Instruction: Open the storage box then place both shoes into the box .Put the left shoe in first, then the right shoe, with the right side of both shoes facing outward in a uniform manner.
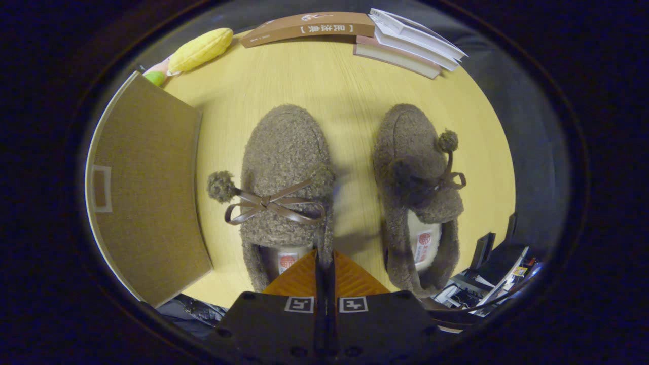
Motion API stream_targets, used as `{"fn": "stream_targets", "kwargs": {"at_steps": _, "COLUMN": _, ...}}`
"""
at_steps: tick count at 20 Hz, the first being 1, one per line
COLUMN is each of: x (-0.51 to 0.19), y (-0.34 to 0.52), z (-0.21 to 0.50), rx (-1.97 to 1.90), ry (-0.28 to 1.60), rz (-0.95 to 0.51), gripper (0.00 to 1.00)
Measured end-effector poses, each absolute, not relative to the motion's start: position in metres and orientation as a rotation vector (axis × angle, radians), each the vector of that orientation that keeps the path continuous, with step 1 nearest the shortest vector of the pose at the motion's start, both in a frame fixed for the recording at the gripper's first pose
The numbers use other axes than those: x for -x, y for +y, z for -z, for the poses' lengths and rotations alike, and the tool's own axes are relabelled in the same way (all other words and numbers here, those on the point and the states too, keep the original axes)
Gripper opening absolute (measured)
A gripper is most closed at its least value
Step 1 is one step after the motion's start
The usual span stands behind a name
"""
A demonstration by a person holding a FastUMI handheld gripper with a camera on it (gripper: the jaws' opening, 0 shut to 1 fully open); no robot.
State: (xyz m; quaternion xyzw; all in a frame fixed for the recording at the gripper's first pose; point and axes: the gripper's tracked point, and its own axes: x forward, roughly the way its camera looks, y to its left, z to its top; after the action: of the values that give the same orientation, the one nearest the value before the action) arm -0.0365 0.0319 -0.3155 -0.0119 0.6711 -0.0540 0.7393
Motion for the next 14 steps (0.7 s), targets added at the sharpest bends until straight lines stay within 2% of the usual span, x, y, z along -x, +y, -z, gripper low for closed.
{"fn": "stream_targets", "kwargs": {"at_steps": 14, "x": 0.039, "y": 0.079, "z": 0.183, "rx": 0.064, "ry": 1.55, "rz": 0.253, "gripper": 0.04}}
